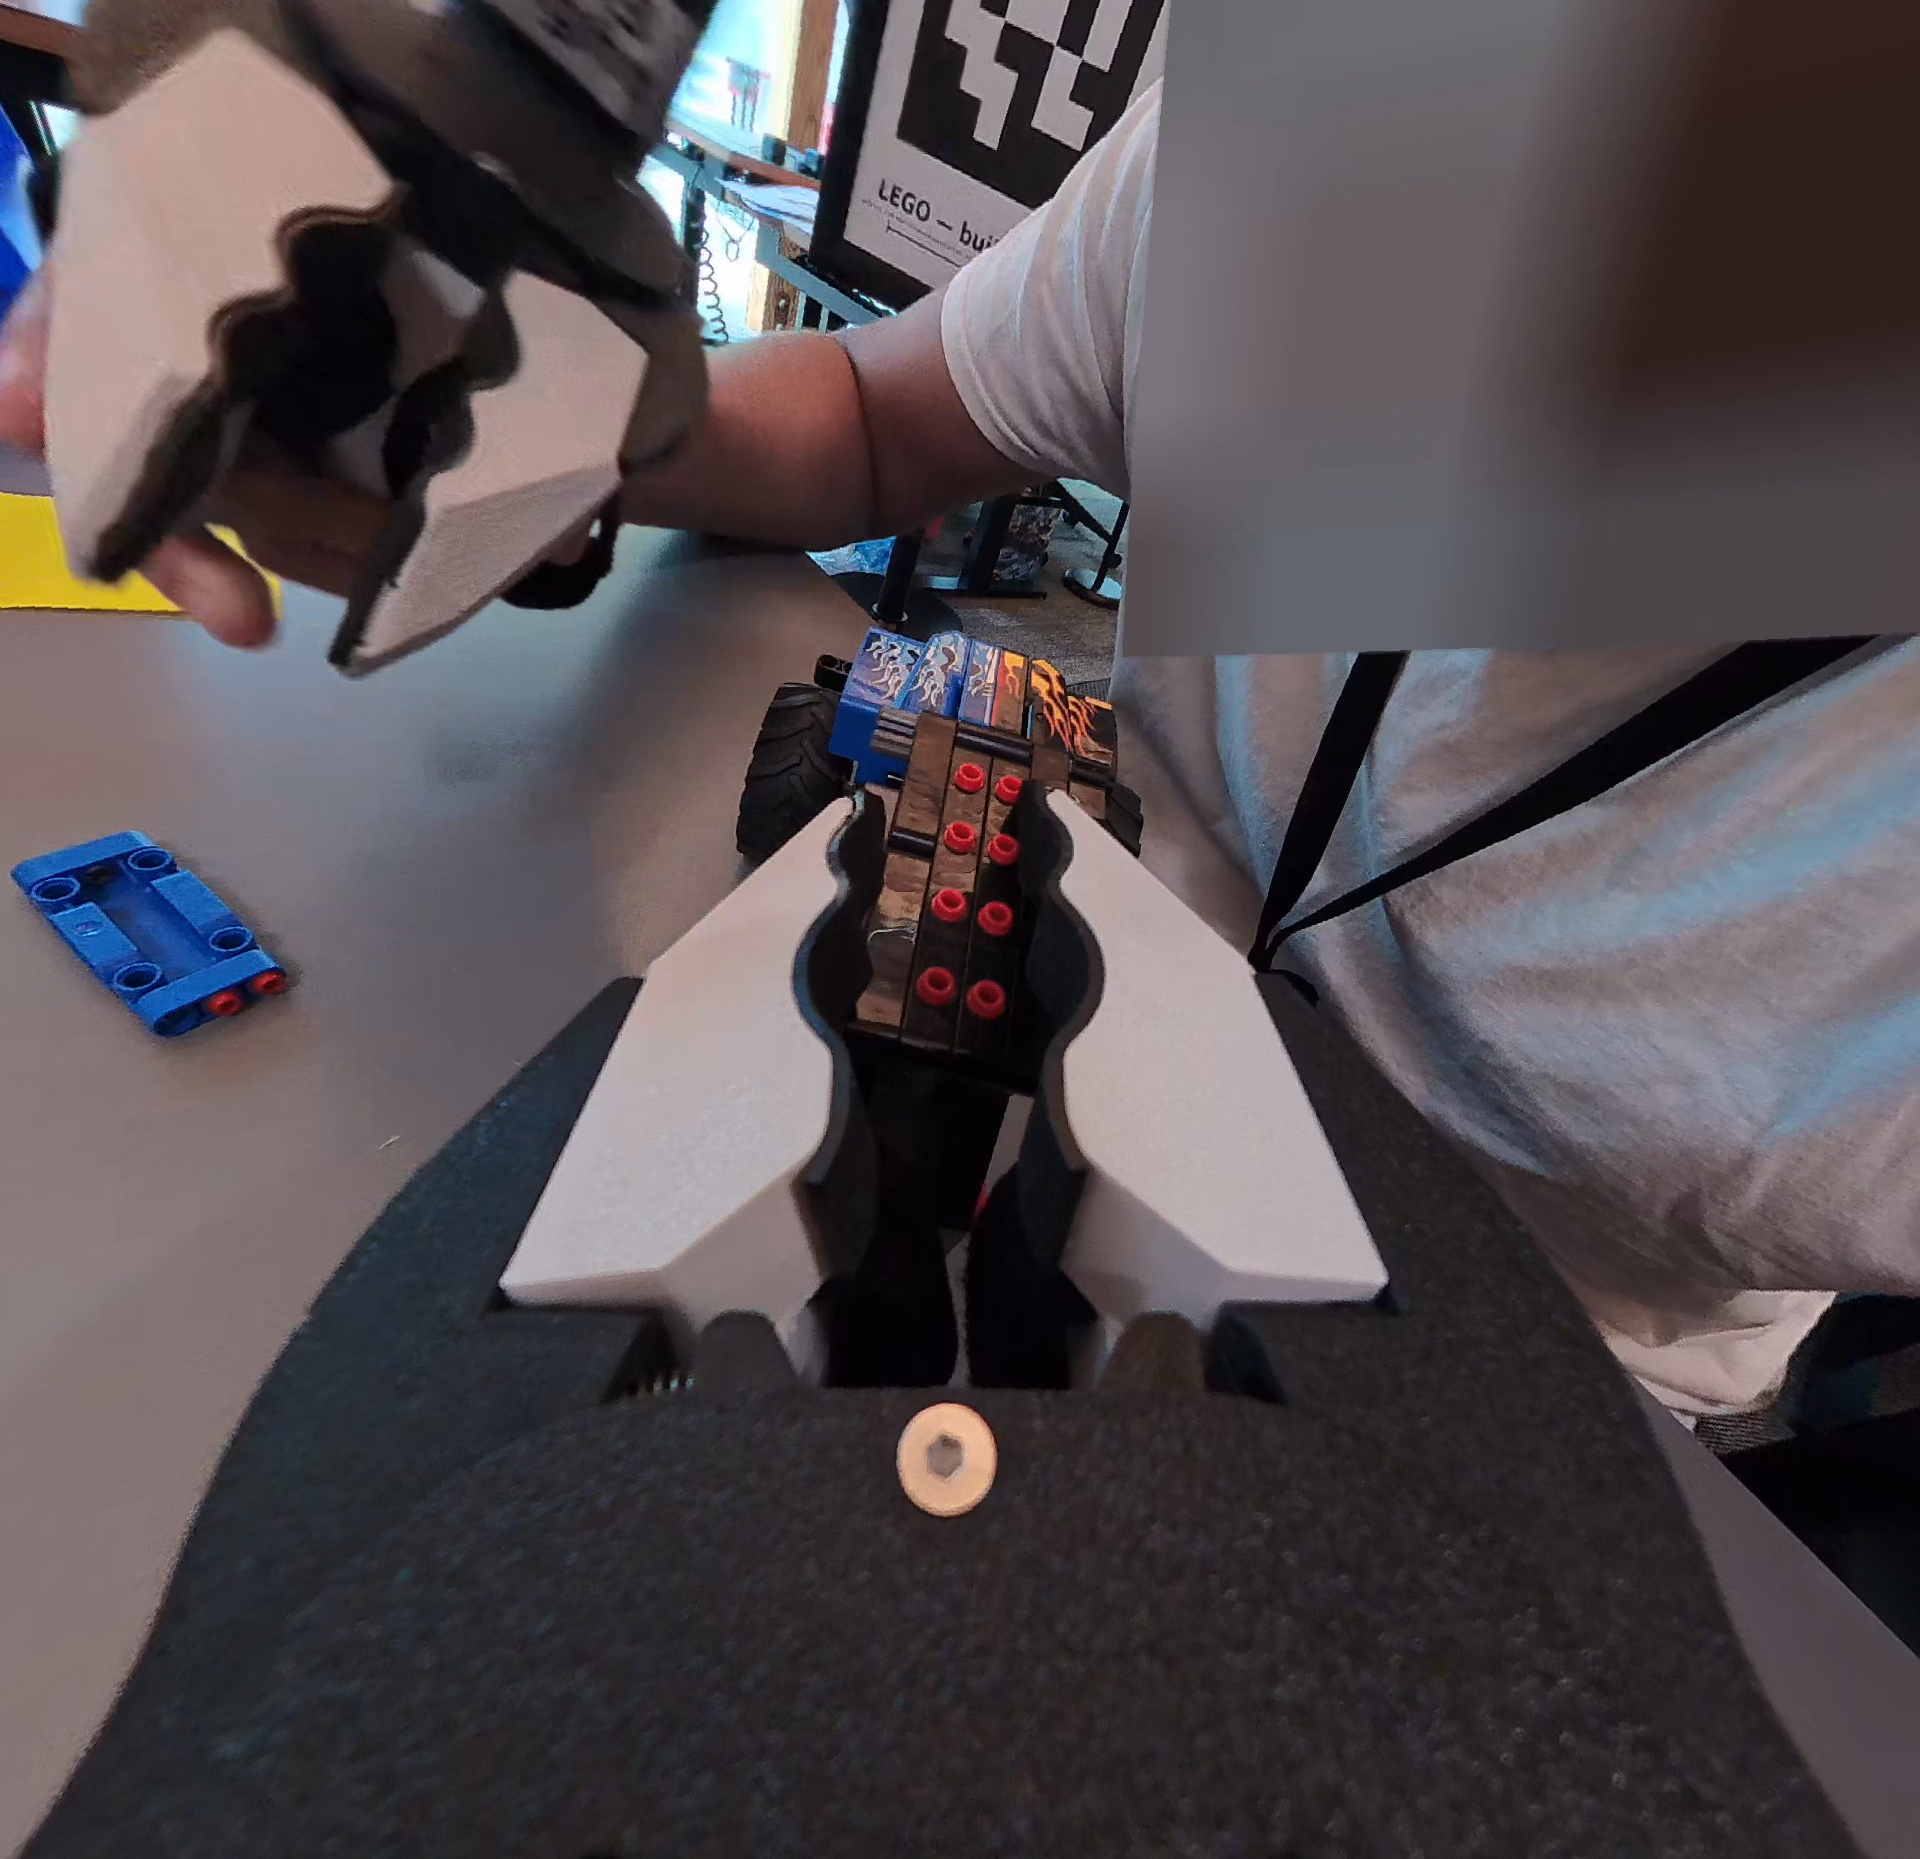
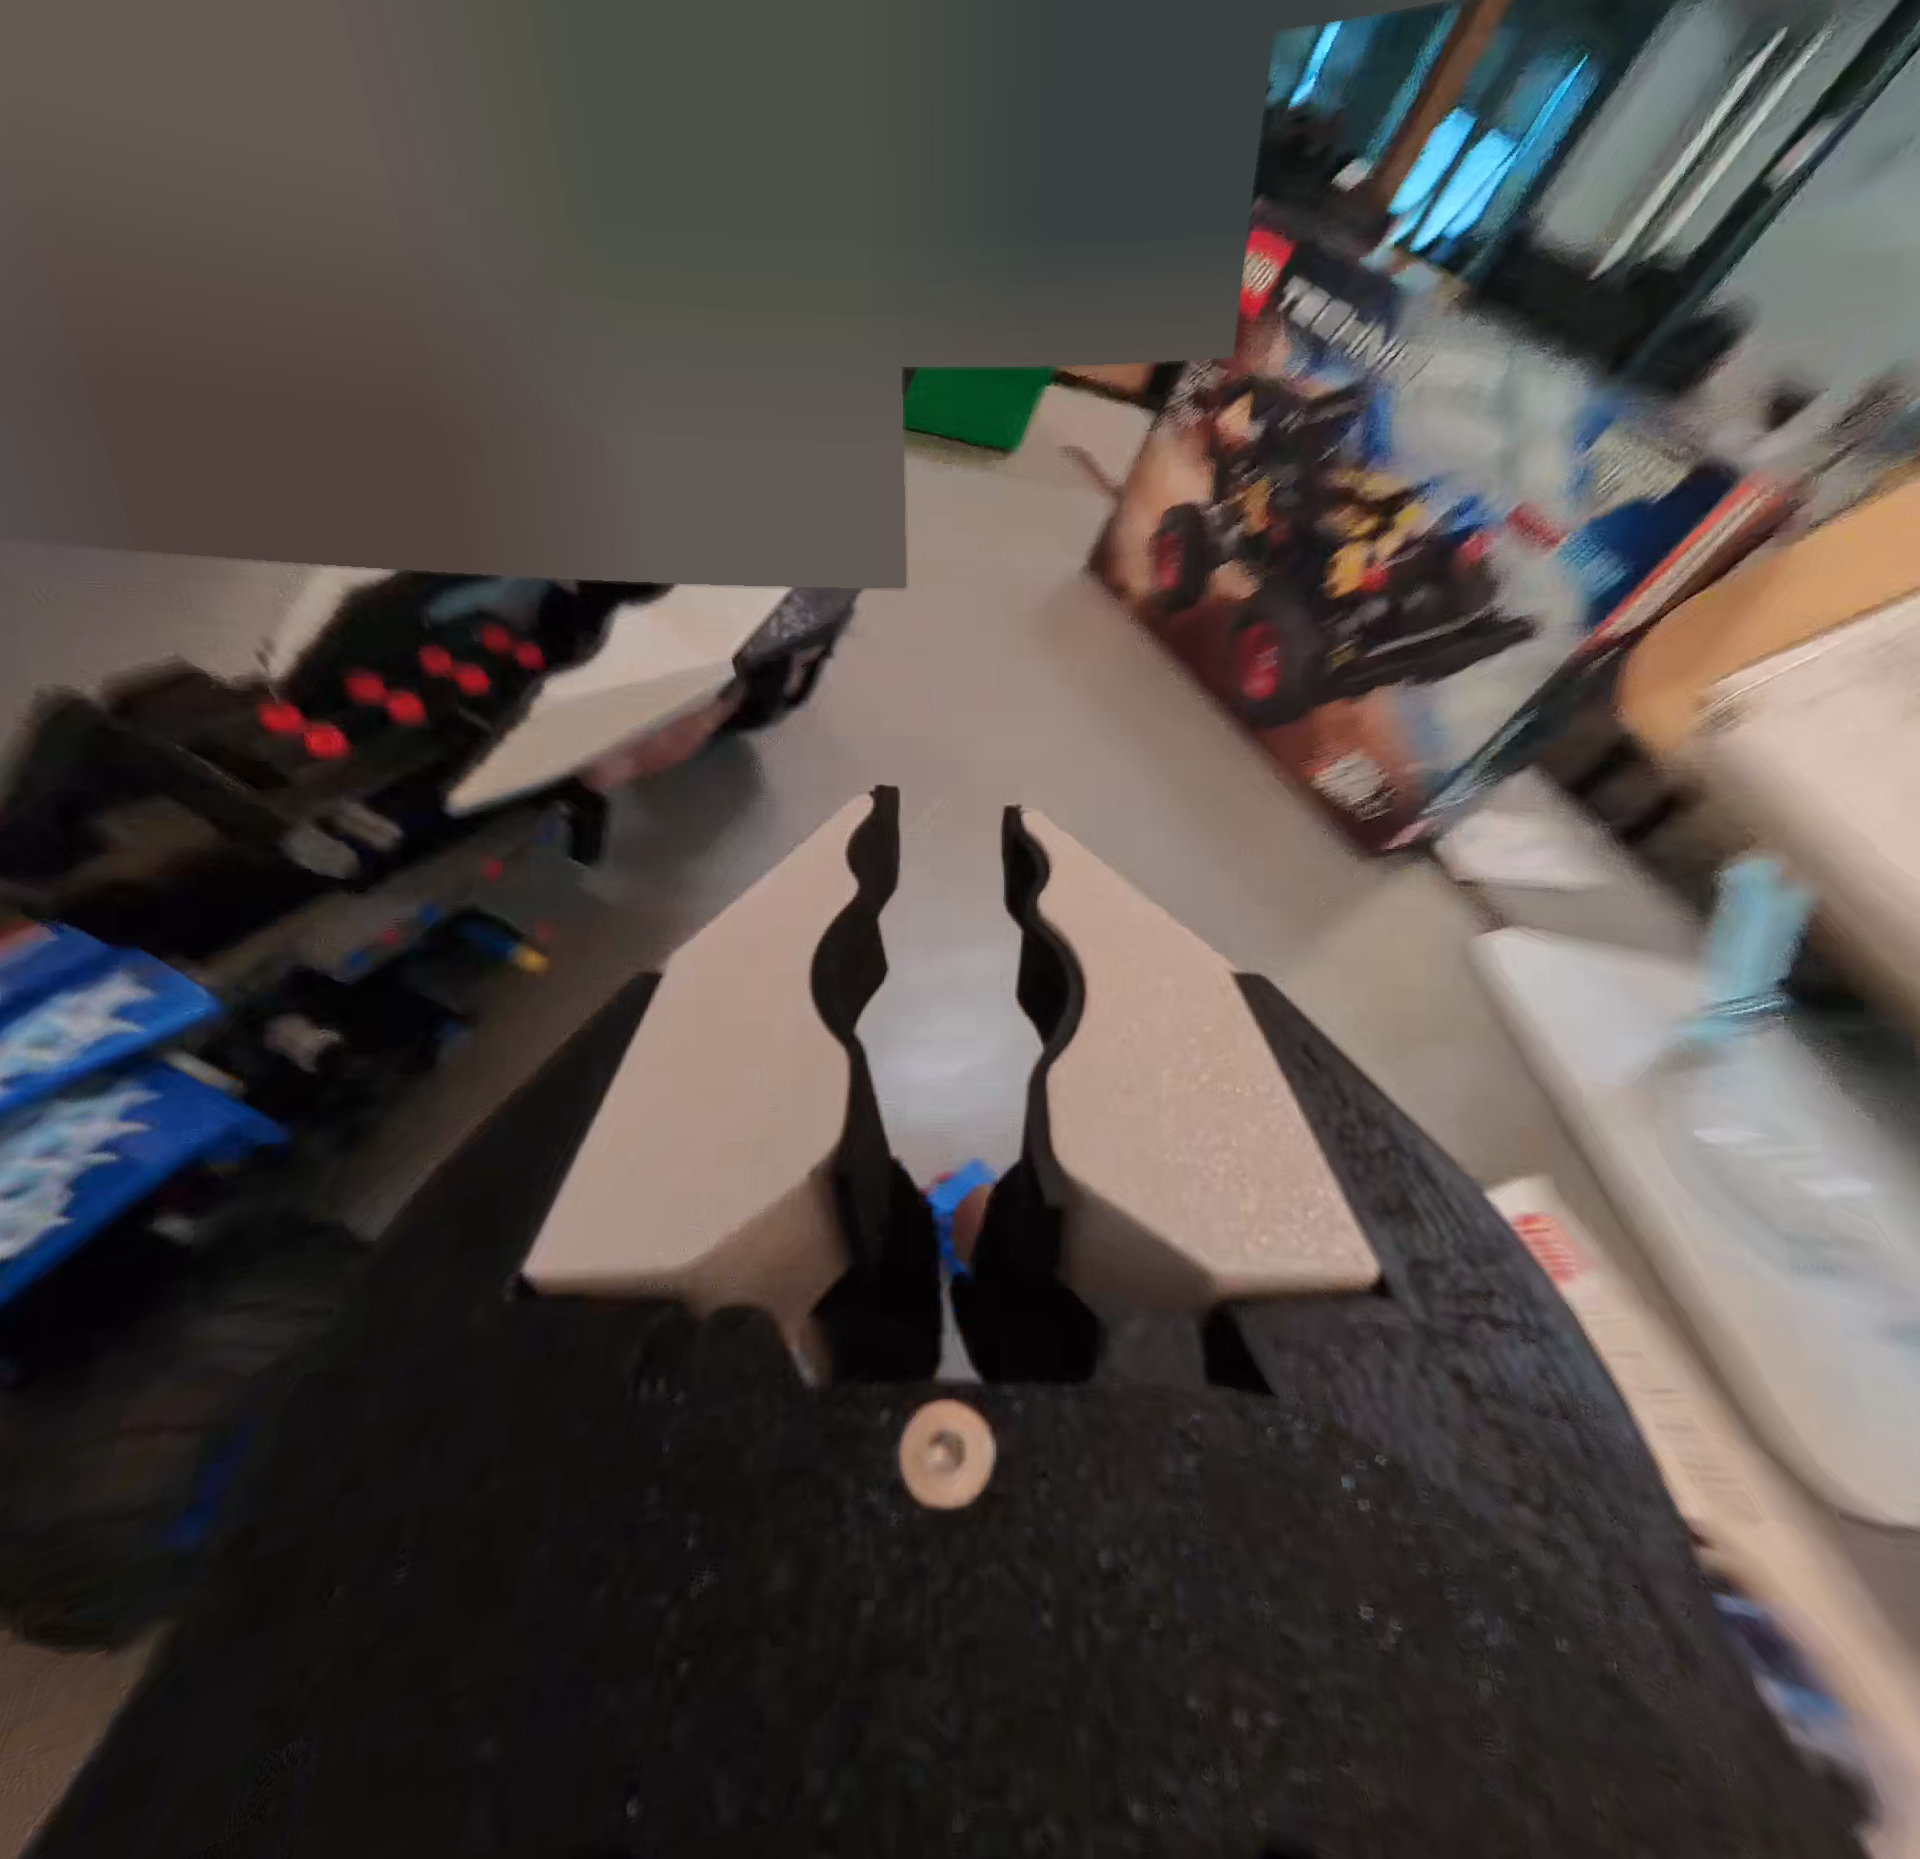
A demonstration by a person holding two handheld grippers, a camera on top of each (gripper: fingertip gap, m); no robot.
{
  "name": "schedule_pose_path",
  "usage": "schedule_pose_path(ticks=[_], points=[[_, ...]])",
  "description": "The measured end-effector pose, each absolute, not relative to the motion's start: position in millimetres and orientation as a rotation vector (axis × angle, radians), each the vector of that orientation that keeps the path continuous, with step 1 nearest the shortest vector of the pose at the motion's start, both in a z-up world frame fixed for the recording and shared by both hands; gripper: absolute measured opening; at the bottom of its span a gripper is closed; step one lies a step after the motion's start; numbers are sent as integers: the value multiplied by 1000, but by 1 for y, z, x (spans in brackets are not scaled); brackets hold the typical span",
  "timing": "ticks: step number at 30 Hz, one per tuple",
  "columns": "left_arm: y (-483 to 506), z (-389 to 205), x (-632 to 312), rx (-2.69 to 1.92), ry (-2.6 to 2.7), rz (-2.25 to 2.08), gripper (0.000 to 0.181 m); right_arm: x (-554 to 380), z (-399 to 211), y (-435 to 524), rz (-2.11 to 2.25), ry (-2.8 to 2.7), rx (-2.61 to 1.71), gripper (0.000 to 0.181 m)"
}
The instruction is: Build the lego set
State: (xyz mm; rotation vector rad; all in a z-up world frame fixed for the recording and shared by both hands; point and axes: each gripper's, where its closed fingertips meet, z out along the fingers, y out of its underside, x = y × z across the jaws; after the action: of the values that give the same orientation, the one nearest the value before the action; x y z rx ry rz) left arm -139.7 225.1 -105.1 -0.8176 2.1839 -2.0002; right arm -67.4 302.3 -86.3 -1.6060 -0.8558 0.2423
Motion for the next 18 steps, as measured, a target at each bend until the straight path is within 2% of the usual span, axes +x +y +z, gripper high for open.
schedule_pose_path(ticks=[1, 4, 9, 14, 18], points=[[225, -105, -140, -817, 2184, -2000, 26, -65, -85, 304, 380, -779, -1644, 22], [225, -105, -140, -818, 2184, -2001, 26, -59, -75, 305, 661, -600, -1661, 8], [225, -105, -140, -820, 2185, -2004, 25, -56, -82, 310, 678, -550, -1696, 0], [225, -105, -140, -820, 2185, -2004, 26, -49, -69, 314, 720, -456, -1624, 1], [225, -105, -140, -823, 2186, -2009, 25, -42, -61, 316, 864, -353, -1574, 13]])
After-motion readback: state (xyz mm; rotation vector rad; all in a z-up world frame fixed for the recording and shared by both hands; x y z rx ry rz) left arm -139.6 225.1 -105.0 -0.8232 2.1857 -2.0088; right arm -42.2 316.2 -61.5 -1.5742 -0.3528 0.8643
